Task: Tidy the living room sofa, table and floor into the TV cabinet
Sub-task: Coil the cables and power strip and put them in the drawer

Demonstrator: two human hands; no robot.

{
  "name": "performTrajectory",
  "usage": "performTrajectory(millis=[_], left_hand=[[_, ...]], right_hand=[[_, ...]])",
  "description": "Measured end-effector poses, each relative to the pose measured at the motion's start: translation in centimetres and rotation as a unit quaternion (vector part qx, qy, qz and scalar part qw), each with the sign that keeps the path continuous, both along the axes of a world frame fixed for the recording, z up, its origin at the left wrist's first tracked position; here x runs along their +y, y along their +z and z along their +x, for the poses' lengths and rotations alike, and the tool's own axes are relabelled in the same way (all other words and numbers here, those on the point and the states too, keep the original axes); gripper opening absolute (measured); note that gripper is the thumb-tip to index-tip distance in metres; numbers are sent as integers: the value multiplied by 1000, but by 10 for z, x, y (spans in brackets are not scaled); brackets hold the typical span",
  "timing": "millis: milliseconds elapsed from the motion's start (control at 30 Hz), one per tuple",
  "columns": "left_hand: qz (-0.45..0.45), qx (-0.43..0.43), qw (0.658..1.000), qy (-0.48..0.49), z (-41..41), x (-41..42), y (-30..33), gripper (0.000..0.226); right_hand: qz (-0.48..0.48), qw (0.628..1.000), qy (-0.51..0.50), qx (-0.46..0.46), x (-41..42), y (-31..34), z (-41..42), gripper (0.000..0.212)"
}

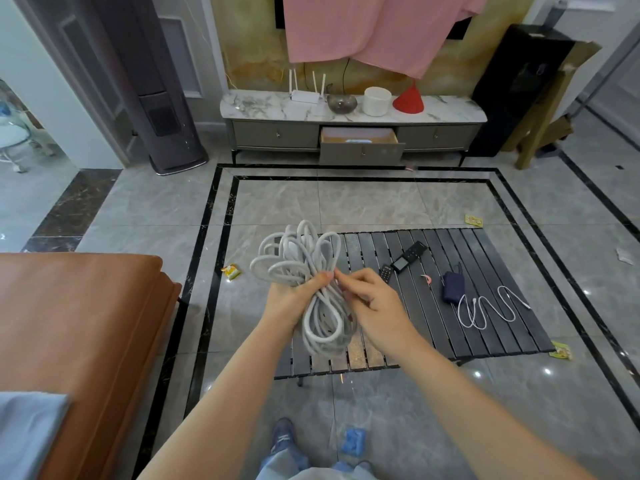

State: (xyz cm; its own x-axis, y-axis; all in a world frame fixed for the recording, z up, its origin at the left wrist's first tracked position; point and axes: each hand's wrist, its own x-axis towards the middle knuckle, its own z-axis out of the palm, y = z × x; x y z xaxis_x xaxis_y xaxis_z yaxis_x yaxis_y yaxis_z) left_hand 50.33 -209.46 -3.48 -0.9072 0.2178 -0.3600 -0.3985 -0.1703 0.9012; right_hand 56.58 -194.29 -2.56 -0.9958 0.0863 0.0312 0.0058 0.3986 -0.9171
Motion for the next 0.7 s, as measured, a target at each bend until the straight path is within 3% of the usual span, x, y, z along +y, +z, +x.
performTrajectory(millis=[133,233,300,467,600,700], left_hand=[[-4,13,1000,13,6,1,-3,50],[-6,-5,1000,3,6,-4,-6,47],[12,-22,1000,-5,5,-9,-5,38],[65,-63,996,-6,-1,-27,-15,29],[63,-118,990,43,-6,-31,-28,26],[57,-122,990,44,-9,-32,-34,26]], right_hand=[[108,992,18,58,-14,-2,-2,27],[124,990,25,66,-19,-7,-1,24],[93,994,27,43,-21,-7,-1,32],[-148,984,34,-96,-22,1,-2,40],[-126,984,62,-107,-25,-2,-6,39],[-128,983,-5,-131,-31,-10,-11,34]])
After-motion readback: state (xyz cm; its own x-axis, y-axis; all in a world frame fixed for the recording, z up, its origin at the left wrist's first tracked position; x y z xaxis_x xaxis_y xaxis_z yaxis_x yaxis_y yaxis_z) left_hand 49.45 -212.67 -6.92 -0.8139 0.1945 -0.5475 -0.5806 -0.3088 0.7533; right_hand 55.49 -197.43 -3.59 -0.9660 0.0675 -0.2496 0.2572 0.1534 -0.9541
